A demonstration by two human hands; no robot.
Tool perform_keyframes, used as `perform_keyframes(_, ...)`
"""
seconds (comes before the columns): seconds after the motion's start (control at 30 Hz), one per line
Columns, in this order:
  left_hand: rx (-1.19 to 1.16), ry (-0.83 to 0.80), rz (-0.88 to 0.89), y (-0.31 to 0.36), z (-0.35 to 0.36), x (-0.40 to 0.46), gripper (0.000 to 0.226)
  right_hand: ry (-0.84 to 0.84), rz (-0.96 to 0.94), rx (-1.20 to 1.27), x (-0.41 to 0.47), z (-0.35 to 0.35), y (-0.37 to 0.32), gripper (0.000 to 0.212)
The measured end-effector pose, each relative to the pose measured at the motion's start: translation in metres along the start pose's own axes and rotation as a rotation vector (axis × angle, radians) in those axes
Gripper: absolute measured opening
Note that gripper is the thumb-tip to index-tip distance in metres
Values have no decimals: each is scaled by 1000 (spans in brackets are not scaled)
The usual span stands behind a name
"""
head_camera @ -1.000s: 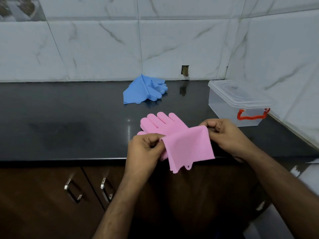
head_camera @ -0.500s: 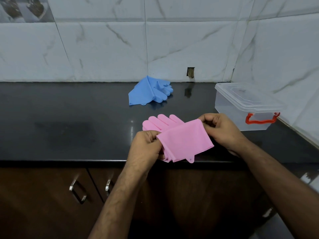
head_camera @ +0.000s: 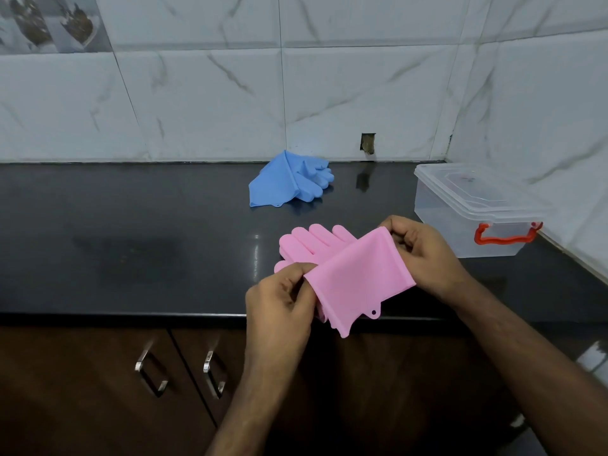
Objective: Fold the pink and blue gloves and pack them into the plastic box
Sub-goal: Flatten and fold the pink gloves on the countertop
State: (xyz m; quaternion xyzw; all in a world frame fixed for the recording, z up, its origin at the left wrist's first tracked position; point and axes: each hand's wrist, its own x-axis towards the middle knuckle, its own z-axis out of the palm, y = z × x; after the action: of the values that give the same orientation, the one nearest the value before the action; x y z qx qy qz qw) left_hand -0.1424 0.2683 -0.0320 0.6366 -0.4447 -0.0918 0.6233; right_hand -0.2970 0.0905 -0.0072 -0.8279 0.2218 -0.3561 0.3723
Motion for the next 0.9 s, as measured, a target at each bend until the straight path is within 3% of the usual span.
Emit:
perform_keyframes(0.17, 232, 90, 120, 12, 6, -5, 24, 2, -2, -12, 0, -2, 4, 18)
perform_keyframes(0.27, 264, 81, 56, 18, 8, 2, 21, 19, 57, -68, 3, 0, 7, 23)
perform_keyframes(0.47, 325, 47, -110, 12, 6, 23, 43, 1, 181, -210, 14, 5, 12, 24)
perform_keyframes(0.57, 269, 61, -243, 4, 7, 31, 50, -34, 208, -334, 23, 12, 10, 21)
perform_keyframes(0.67, 223, 56, -350, -6, 6, 39, 47, -23, 262, -357, 30, 17, 10, 38)
perform_keyframes(0.77, 67, -23, -472, -6, 4, 47, 40, -25, 325, -232, 31, 17, 11, 49)
perform_keyframes(0.9, -125, -136, -617, -3, -2, 54, 37, -70, 405, 56, 30, 12, 9, 39)
